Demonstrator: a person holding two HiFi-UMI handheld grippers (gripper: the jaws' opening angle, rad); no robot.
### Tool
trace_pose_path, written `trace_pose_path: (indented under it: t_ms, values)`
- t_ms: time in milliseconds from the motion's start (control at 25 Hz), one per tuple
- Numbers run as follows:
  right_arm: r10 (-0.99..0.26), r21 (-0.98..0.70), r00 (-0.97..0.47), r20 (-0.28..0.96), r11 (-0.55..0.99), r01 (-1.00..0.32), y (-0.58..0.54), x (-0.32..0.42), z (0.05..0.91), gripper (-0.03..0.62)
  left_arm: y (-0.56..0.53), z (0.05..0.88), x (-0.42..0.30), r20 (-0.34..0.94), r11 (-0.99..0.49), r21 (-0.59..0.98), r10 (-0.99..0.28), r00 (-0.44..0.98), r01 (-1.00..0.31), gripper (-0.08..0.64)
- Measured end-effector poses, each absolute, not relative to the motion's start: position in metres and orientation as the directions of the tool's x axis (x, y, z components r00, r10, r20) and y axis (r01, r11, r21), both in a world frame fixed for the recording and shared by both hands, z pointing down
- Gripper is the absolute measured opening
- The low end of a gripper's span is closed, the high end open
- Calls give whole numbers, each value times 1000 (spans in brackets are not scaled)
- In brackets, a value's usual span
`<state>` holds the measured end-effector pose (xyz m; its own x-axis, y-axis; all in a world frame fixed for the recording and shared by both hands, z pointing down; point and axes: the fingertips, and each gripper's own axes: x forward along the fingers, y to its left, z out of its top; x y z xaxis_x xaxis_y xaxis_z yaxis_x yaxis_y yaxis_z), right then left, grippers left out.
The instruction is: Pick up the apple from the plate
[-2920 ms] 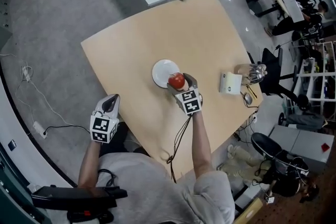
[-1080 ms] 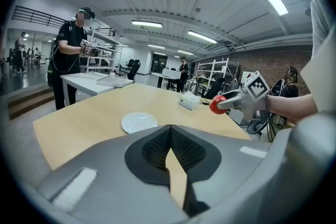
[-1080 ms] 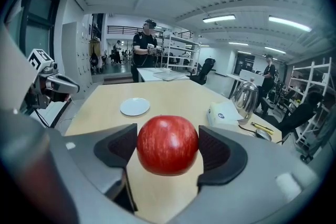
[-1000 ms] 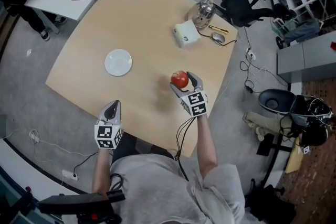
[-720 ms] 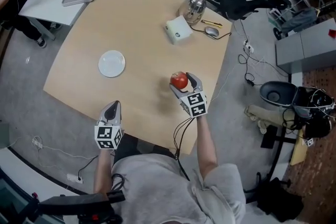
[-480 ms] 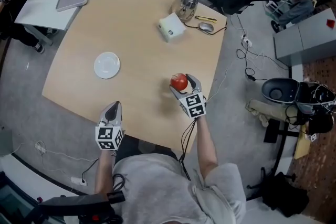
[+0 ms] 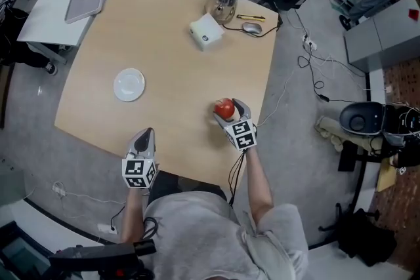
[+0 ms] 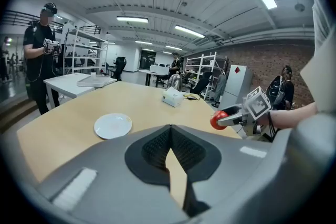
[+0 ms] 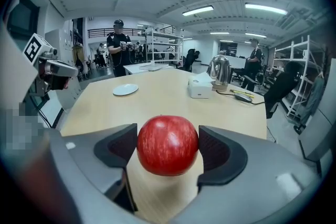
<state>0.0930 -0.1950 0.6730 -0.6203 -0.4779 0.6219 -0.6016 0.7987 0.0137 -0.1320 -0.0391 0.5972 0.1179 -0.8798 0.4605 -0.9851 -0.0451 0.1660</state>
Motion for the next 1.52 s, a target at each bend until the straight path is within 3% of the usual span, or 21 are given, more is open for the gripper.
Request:
trace_pose_path:
  t_ms: [680,1520]
  values:
    - [-470,-39,-609,639,771,-636,-191,124,728,371,-42,607,-109,499,-49,136,-860,112,-989,20]
    - [-488,-56,-598,636,743,-666,-182,143,734,374,-43,604,-94,499,-79,119,-857,129,-990,20]
